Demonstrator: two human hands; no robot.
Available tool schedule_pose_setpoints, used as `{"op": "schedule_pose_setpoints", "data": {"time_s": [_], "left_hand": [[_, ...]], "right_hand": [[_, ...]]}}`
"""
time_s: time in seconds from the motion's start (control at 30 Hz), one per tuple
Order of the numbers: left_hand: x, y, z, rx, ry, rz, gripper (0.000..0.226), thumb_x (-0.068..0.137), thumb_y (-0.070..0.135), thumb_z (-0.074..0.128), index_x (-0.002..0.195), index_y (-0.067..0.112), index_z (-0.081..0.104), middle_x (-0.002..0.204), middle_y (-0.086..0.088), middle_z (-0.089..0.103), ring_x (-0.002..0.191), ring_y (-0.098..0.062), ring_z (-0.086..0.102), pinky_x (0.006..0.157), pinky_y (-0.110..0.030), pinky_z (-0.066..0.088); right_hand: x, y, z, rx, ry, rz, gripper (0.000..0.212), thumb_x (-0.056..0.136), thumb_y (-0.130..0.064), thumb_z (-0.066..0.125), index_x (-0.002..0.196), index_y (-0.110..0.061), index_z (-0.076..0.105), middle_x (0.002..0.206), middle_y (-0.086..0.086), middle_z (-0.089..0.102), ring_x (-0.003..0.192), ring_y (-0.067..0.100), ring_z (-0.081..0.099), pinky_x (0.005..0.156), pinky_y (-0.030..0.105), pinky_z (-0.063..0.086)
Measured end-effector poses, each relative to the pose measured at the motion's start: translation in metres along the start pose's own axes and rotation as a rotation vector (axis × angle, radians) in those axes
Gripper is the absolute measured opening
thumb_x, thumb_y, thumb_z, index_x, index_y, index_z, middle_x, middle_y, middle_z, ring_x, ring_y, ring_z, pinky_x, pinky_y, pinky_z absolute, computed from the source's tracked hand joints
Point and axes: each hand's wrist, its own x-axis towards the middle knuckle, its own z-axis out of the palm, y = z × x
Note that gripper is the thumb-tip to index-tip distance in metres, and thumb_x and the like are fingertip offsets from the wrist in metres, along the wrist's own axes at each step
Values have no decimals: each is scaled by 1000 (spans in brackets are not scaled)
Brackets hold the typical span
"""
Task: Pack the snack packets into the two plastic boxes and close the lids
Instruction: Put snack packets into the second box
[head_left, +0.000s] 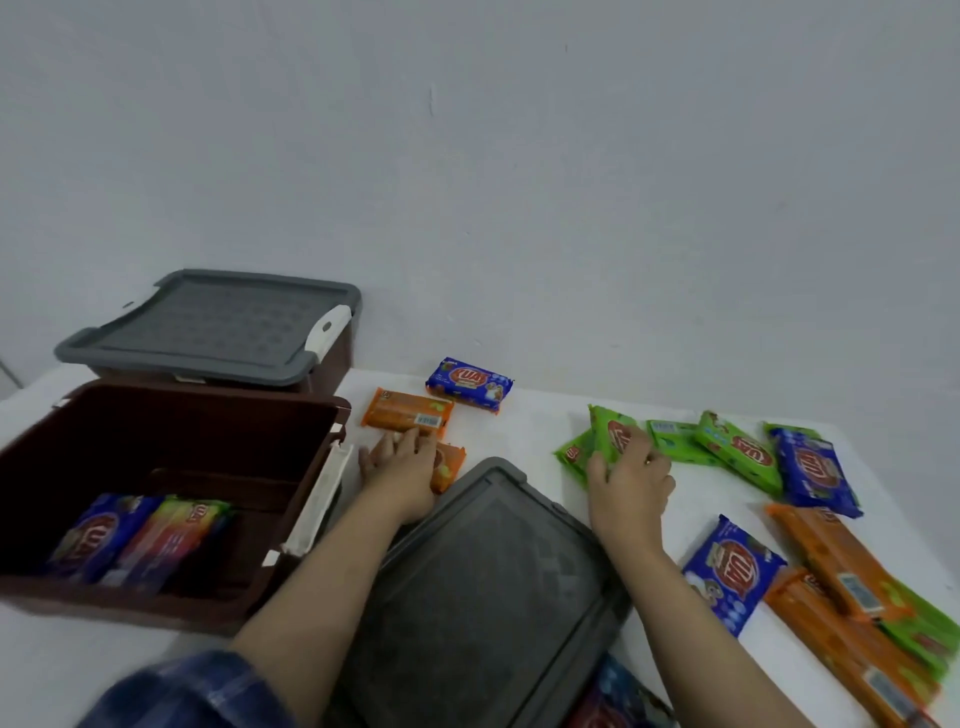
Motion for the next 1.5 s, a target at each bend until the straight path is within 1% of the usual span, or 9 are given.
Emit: {"op": "schedule_pose_setpoints", "data": {"time_s": [0.17, 0.3, 0.47, 0.6, 0.73, 0.83, 0.97, 1.1, 1.5], "left_hand": [[-1, 9, 4, 72, 218, -68, 67, 95, 54, 39, 146, 13, 24, 148, -19, 26, 136, -35, 25, 115, -51, 17], [-14, 33, 3, -453, 492, -40, 64, 95, 53, 41, 142, 14, 23, 140, -19, 31, 123, -31, 39, 99, -38, 39], [-57, 52, -23, -1088, 597, 310, 57, 92, 47, 48, 136, 19, 26, 133, -9, 41, 120, -21, 44, 97, -27, 38], [-106, 31, -47, -1299, 554, 541, 43, 88, 55, 44, 125, 35, 31, 123, -5, 52, 113, -14, 55, 99, -31, 45], [-140, -16, -75, -1375, 566, 614, 22, 90, 49, 38, 107, 36, 34, 101, 1, 60, 80, -3, 62, 64, -16, 47], [-151, -73, -90, -1320, 571, 621, 13, 97, 38, 39, 108, 35, 33, 89, 10, 54, 64, 7, 56, 59, -11, 43], [-147, -167, -102, -980, 516, 506, 38, 95, 46, 45, 128, 46, 28, 122, 6, 54, 108, -6, 55, 96, -29, 43], [-140, -252, -99, -454, 465, 289, 48, 89, 60, 48, 131, 46, 31, 110, -2, 48, 97, -26, 58, 88, -38, 46], [-145, -280, -72, 134, 165, -10, 42, 97, 37, 38, 131, 19, 54, 134, -9, 38, 122, -28, 40, 98, -39, 40]], "right_hand": [[-34, -28, -4, 362, -14, -109, 50, 99, -19, 46, 145, -9, 31, 137, 14, 41, 125, 26, 38, 105, 34, 32], [-64, -52, -10, 619, -73, -102, 42, 99, -24, 46, 138, -26, 32, 128, 0, 43, 110, 10, 47, 85, 8, 36], [-94, -85, -25, 952, -160, 10, 49, 80, -46, 44, 128, -49, 37, 97, -5, 53, 84, 16, 53, 78, 31, 44], [-128, -125, -28, 959, -156, -156, 52, 78, -68, 52, 126, -62, 33, 109, 2, 59, 80, 5, 63, 68, 18, 50], [-161, -166, -13, 1098, -172, -212, 45, 84, -60, 53, 127, -61, 37, 118, -13, 65, 105, 13, 64, 95, 40, 49], [-189, -199, 4, 1114, -155, -210, 36, 90, -48, 51, 124, -58, 44, 133, -10, 58, 123, 12, 55, 107, 39, 41], [-208, -229, 38, 1084, -186, -124, 34, 92, -25, 54, 125, -32, 49, 99, -9, 72, 91, 10, 70, 75, 25, 55], [-215, -258, 79, 1018, -342, 17, 36, 88, 5, 51, 114, -19, 49, 102, 8, 69, 87, 18, 70, 67, 35, 59], [-226, -270, 127, 683, -497, 140, 69, 89, 8, 42, 136, -40, 29, 106, 6, 61, 94, 27, 65, 76, 50, 60]]}}
